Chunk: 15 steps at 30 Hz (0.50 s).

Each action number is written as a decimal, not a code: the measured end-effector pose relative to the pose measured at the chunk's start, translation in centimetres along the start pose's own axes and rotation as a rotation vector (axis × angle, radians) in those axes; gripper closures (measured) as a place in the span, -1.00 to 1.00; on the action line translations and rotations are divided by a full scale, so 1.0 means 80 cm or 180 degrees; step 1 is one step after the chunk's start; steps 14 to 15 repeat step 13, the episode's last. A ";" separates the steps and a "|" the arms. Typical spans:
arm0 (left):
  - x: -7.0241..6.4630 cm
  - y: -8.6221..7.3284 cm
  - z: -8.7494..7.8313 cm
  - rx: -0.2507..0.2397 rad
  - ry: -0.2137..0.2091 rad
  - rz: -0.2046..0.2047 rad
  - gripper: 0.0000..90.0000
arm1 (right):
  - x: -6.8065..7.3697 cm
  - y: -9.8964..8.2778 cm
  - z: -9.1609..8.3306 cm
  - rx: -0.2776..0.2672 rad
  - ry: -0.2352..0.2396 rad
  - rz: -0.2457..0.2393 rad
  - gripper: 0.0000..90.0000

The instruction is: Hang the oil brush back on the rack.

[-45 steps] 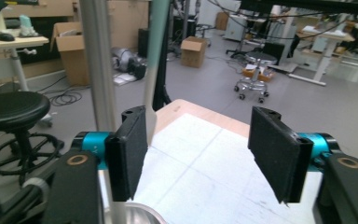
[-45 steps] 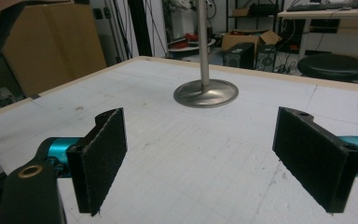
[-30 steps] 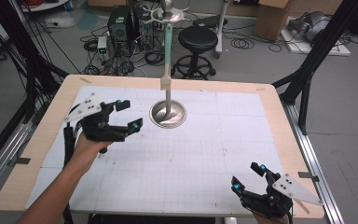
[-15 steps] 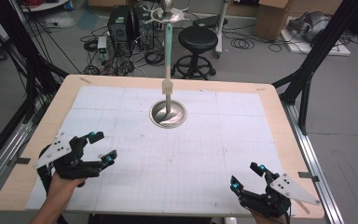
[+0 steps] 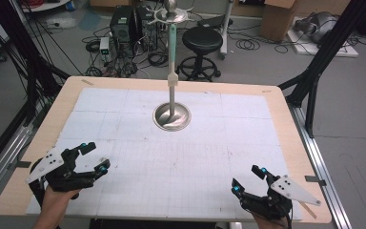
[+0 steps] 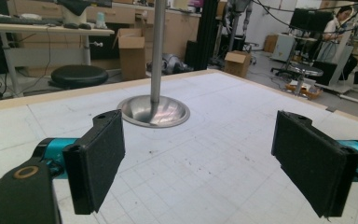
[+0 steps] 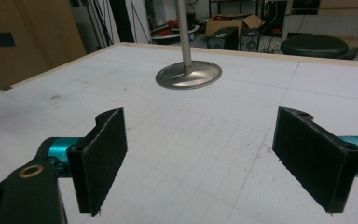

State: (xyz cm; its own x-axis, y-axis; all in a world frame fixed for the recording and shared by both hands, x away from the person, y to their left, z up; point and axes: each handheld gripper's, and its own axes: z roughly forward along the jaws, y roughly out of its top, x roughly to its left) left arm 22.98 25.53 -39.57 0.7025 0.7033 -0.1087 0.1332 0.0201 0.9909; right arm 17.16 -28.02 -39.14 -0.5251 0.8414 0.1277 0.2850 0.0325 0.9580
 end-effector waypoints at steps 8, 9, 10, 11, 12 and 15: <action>0.003 -0.005 -0.002 0.0062 0.0043 -0.0008 -0.61 | 0.000 0.000 -0.002 -0.0025 0.0009 0.0037 -0.63; 0.003 -0.005 -0.002 0.0059 0.0047 -0.0007 -0.61 | 0.000 0.000 -0.001 -0.0026 0.0011 0.0030 -0.63; 0.004 -0.005 -0.003 0.0057 0.0049 0.0003 -0.61 | 0.000 0.000 -0.001 -0.0020 0.0009 0.0015 -0.63; 0.003 -0.005 -0.003 0.0046 0.0047 -0.0003 -0.61 | 0.000 0.000 -0.001 -0.0019 0.0008 0.0014 -0.63; 0.003 -0.005 -0.003 0.0051 0.0046 0.0004 -0.61 | -0.001 0.000 -0.001 -0.0025 0.0009 0.0013 -0.63; 0.003 -0.005 -0.002 0.0053 0.0046 0.0001 -0.61 | -0.001 0.000 -0.001 -0.0018 0.0005 0.0019 -0.63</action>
